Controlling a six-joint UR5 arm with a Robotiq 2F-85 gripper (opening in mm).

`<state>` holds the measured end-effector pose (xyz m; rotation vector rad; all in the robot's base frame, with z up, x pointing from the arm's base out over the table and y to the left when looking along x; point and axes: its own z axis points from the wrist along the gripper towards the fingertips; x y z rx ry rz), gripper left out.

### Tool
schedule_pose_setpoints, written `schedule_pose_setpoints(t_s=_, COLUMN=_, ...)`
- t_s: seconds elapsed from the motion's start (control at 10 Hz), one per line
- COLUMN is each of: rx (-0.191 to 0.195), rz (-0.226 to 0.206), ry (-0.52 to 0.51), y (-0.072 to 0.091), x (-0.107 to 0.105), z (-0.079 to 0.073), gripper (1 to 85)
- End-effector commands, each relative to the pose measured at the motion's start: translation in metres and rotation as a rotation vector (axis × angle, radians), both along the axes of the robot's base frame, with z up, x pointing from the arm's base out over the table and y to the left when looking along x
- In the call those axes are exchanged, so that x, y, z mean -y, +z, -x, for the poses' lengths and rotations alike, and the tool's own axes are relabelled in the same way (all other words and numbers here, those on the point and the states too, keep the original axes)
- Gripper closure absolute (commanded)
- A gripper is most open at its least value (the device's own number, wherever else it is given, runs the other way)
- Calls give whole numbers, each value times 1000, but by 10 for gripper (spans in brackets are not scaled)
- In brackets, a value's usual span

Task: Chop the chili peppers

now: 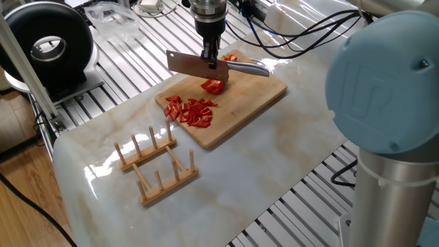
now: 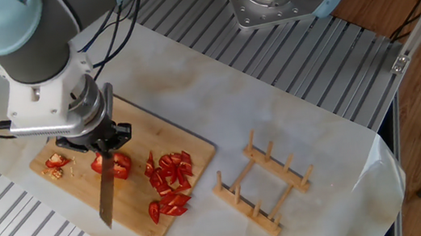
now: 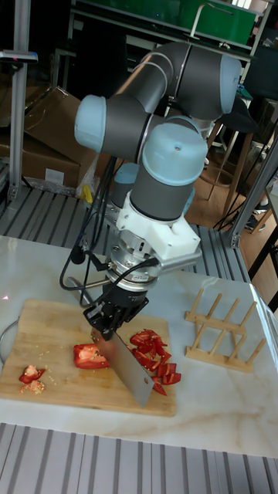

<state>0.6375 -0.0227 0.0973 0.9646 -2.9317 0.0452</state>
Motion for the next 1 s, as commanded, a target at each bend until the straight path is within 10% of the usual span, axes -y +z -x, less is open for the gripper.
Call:
schedule_pose_setpoints(t_s=0.0, rx=-5, rz=10, ry=-14, y=5, x=-5, z=1, gripper=843)
schedule_pose_setpoints(t_s=0.9, rx=-57, rz=94, ry=-11, y=7, x=17, z=16, gripper=843)
